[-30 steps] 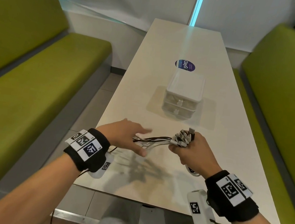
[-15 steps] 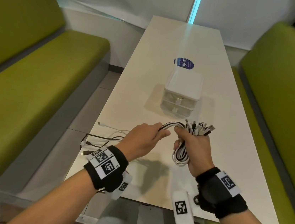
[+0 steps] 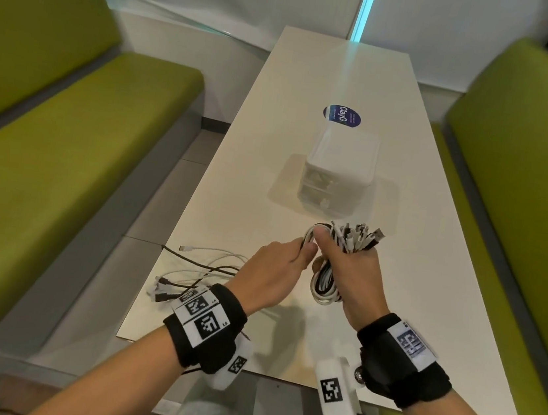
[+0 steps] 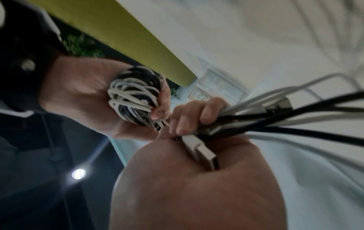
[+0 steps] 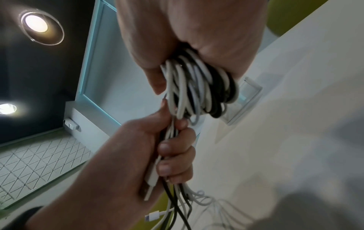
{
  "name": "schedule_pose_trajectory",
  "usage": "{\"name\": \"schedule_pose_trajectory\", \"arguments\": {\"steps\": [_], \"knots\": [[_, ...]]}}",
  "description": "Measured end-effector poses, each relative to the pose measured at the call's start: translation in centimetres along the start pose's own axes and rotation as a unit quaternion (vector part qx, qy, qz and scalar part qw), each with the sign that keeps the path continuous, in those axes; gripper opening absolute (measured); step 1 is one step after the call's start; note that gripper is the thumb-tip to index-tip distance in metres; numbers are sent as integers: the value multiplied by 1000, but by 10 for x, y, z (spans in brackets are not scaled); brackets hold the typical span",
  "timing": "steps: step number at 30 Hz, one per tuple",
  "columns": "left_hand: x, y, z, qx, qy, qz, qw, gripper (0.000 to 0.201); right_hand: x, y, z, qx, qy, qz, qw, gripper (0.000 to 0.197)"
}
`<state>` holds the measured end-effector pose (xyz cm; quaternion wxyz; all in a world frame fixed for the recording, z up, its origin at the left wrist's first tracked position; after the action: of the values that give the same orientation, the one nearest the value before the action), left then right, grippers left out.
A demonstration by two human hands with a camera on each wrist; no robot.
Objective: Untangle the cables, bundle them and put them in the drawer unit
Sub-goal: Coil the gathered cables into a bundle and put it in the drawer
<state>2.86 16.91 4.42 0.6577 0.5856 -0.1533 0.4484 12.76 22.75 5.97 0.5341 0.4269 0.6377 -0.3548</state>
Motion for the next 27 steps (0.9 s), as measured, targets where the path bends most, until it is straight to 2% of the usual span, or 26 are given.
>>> {"name": "schedule_pose_trajectory", "arguments": {"steps": [3,6,9,11,16,19,21,24,27], "knots": [[14,-11,7,15,-36,-152,988,36,5,3,0,30,1,30,999,28],[21,-22,9,28,-67,-287,955,22,16,4,2,35,-38,57,997,41],[31,-32,14,9,-106,-367,924,20,25,9,3,40,-65,49,996,41],[33,-36,17,-9,-116,-386,915,21,28,12,4,41,-72,65,994,34],[32,-34,19,-7,-114,-331,937,29,27,19,2,58,-60,112,990,34],[27,-19,16,3,-97,-214,972,27,18,24,-4,101,-58,40,992,18],[24,-10,14,13,-77,-164,983,27,9,19,-6,103,-59,-32,992,14],[22,-5,14,25,-64,-108,992,28,8,14,-6,122,-58,-87,987,19],[19,-5,18,22,-60,-43,997,22,11,13,-5,141,-65,-115,981,23]]}}
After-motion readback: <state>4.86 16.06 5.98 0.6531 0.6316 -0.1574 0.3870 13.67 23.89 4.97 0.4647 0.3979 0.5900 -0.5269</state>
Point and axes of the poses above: each hand's wrist, its own z-axis away from the middle knuckle, its own y-axis out of the back of the hand, x = y × z, the point moved 10 cm from there along -z, towards the middle knuckle, and after that the axes turned 14 degrees about y, right-handed, at the moved point
